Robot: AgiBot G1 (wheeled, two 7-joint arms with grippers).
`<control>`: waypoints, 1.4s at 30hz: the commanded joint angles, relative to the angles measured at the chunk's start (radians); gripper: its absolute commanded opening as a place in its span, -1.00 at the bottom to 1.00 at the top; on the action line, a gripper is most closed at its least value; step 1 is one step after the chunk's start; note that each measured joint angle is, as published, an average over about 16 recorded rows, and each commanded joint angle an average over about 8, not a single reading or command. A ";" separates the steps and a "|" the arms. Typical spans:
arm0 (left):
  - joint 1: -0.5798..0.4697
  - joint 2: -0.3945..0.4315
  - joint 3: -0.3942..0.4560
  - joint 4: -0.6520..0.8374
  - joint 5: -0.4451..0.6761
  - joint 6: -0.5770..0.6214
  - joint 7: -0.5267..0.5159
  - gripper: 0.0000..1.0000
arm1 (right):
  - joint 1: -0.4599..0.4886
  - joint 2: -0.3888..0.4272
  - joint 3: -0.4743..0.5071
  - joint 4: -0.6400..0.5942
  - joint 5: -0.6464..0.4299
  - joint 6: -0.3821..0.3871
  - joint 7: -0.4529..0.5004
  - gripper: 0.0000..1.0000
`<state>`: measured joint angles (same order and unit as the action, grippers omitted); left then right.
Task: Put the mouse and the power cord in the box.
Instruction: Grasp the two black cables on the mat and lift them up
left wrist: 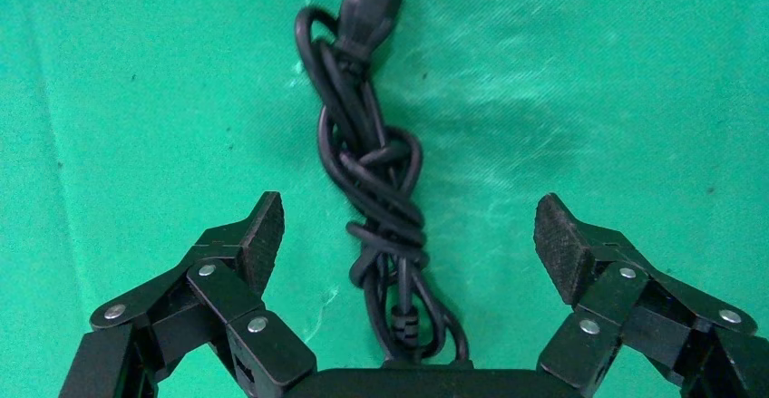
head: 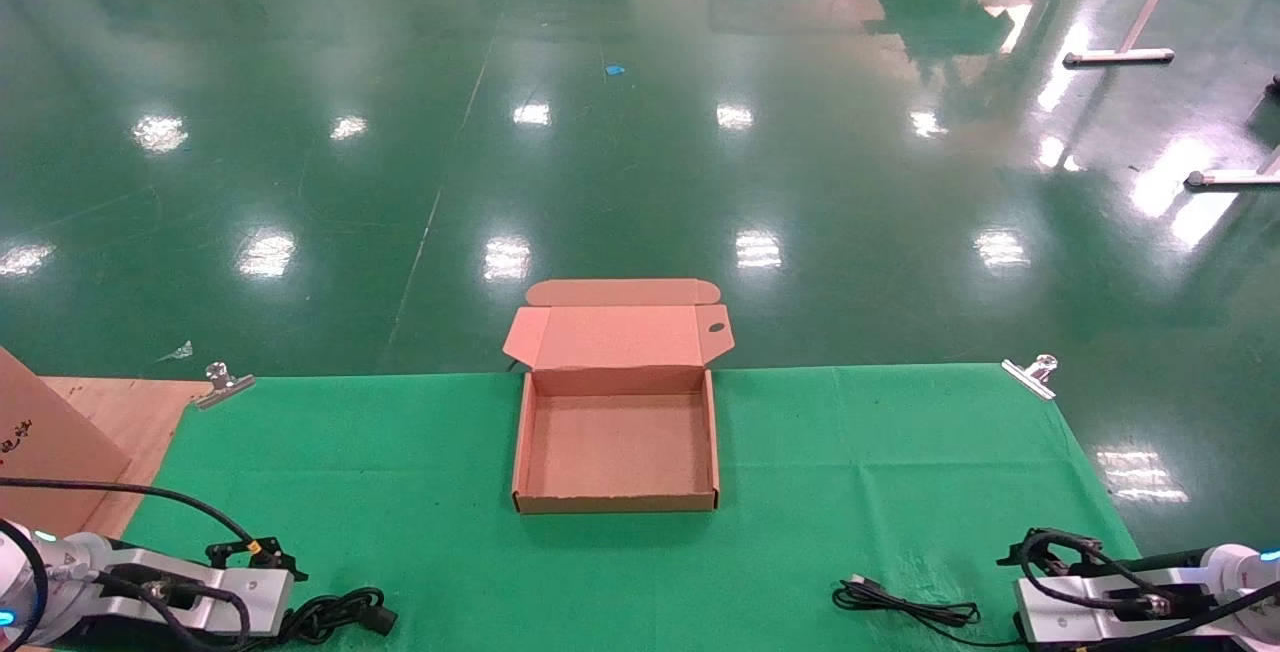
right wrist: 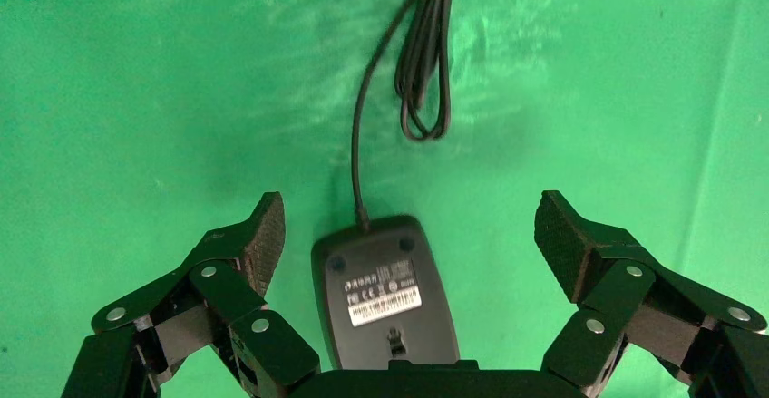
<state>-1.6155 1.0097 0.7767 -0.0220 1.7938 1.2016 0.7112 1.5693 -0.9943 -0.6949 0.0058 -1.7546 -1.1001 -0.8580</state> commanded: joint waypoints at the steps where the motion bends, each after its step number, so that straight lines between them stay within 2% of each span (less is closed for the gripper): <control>1: -0.001 0.003 0.003 0.004 0.004 -0.015 -0.007 1.00 | 0.002 -0.003 -0.001 0.001 -0.002 -0.009 -0.002 1.00; 16: 0.014 -0.026 -0.052 0.010 -0.077 -0.008 0.022 1.00 | -0.004 0.016 0.038 -0.013 0.055 -0.035 0.004 1.00; 42: 0.009 -0.018 -0.041 0.009 -0.059 -0.011 0.012 1.00 | -0.005 0.014 0.035 -0.012 0.050 -0.032 0.006 1.00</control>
<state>-1.6060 0.9906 0.7362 -0.0142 1.7353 1.1903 0.7254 1.5647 -0.9825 -0.6619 -0.0035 -1.7071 -1.1283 -0.8543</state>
